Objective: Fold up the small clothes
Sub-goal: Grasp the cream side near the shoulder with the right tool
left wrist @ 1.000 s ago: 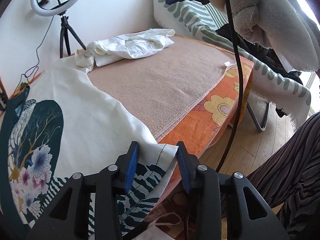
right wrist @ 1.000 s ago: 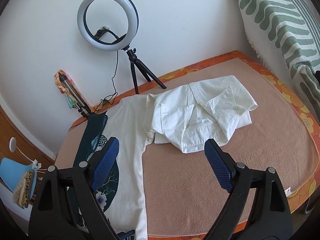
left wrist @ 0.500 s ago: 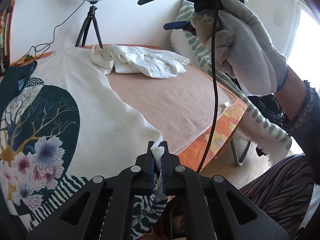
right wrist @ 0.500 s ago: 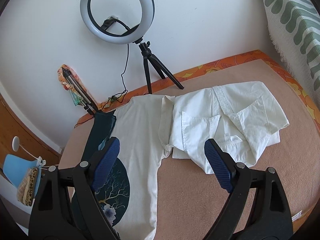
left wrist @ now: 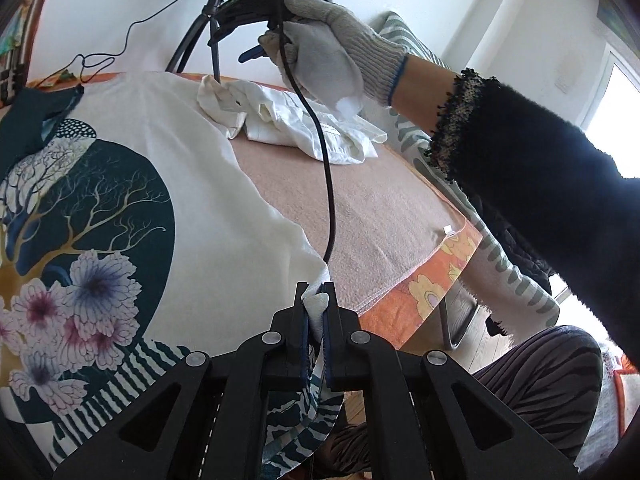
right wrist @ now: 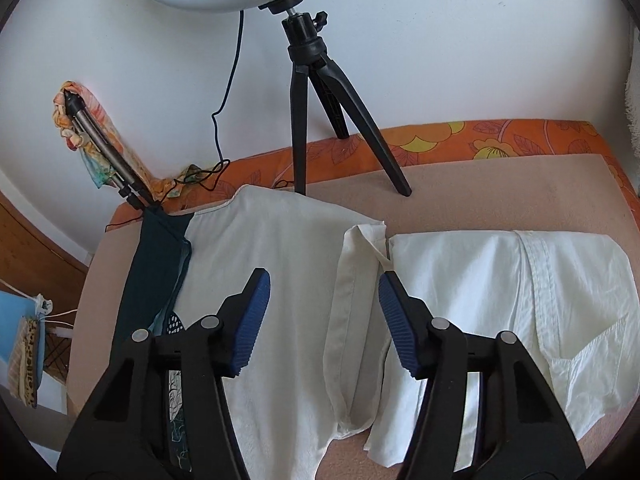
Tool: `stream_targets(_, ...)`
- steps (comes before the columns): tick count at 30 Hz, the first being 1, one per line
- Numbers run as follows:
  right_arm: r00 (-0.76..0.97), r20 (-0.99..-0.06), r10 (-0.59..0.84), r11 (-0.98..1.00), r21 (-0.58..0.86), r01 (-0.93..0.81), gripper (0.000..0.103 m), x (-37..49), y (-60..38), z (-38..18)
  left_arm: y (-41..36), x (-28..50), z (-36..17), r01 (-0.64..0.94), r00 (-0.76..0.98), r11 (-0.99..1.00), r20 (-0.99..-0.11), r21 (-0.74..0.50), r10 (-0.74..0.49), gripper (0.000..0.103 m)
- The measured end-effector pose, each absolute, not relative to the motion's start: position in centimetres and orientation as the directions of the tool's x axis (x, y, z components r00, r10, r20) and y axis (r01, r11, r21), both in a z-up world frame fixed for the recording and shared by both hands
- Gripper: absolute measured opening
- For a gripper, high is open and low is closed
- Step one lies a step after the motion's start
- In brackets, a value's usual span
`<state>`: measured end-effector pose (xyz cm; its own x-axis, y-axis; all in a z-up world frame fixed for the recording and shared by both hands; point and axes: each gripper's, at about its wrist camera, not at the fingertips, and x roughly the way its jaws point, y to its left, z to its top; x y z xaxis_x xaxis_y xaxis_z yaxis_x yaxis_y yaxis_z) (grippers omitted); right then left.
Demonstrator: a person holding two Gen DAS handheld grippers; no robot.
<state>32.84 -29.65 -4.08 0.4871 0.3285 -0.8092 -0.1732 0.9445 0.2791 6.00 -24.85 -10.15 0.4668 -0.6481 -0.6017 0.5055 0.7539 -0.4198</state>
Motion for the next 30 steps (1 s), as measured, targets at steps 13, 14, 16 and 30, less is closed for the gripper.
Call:
stream_targets(13,0.390,-0.918,0.075,0.991,0.025,-0.132,0.040,40.7,-25.9,-10.8,-22.3,7.3,-11.2,0.458,0.447,0.733,-0.583,-0.502,-0.679,0.004)
stream_targets(14,0.381,-0.923,0.062,0.991,0.012,-0.132,0.031,41.0,-25.8,-11.1,-22.2,7.3,-11.3,0.455,0.444,0.730,-0.581,-0.510,-0.682,0.004)
stream_targets(16,0.363,-0.931,0.039,0.992,-0.007,-0.125,0.017,41.5,-25.7,-11.8,-22.0,7.3,-11.5,0.449,0.440,0.727,-0.579,-0.519,-0.686,0.004)
stream_targets(30,0.462,-0.884,0.068,0.994,0.018,-0.111,0.005,41.0,-24.5,-6.4,-20.2,6.0,-10.9,0.417,0.464,0.736,-0.571,-0.534,-0.677,0.004)
